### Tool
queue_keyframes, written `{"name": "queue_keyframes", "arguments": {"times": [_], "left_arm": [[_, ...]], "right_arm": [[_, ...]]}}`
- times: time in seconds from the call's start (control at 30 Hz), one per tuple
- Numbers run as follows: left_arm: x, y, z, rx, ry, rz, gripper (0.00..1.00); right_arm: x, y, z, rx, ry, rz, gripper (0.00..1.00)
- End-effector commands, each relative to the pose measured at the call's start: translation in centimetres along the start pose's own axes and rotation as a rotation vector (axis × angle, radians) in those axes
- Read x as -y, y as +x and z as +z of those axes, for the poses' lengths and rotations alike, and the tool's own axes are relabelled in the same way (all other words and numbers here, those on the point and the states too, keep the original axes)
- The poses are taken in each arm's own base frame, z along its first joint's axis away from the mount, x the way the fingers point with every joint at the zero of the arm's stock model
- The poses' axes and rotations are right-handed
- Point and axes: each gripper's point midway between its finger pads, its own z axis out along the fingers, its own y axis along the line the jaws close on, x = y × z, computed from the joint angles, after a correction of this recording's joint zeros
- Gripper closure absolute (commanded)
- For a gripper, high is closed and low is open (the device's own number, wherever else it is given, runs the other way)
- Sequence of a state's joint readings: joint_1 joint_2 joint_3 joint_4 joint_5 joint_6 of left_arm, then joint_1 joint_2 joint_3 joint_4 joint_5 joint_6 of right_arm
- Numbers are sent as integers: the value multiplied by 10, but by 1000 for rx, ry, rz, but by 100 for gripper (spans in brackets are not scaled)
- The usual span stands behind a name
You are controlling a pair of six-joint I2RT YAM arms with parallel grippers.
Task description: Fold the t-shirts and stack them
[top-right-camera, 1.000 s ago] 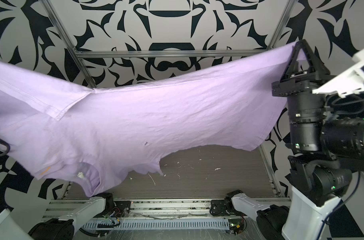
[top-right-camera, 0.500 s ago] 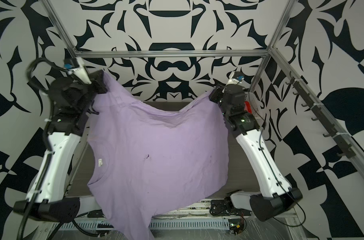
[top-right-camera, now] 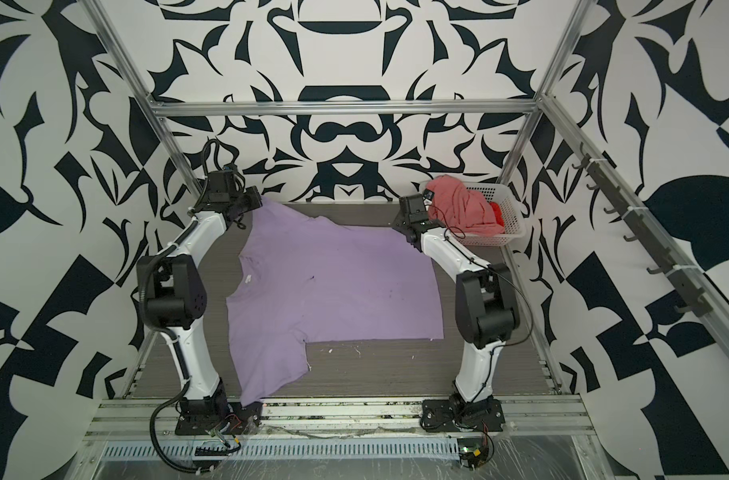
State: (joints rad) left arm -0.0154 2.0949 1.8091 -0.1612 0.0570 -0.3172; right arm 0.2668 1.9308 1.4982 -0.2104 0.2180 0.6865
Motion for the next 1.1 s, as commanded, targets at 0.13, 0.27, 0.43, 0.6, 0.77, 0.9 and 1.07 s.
{"name": "queue_keyframes", "arguments": {"times": [0.13, 0.27, 0.43, 0.6, 0.77, 0.9, 1.07], "left_arm": [[-7, -37, 16, 54, 42, -72, 100], [-18, -40, 21, 50, 69, -155, 100], [-29, -37, 17, 17, 80, -196, 100], [-34, -20, 0, -59, 108, -247, 100], [-38, 2, -11, -102, 122, -278, 100], [-37, 5, -3, -104, 149, -315, 100], [-40, -3, 21, -57, 178, -384, 100]], "right_arm": [[-26, -56, 23, 104, -68, 63, 100], [-32, -61, 38, 85, -91, 76, 100], [-24, -75, 39, 90, -76, 83, 100], [1, -76, 47, 27, -71, 93, 100], [4, -72, 67, -38, -133, 115, 100], [-11, -79, 91, -24, -184, 148, 100], [-24, -100, 117, 77, -236, 265, 100]]}}
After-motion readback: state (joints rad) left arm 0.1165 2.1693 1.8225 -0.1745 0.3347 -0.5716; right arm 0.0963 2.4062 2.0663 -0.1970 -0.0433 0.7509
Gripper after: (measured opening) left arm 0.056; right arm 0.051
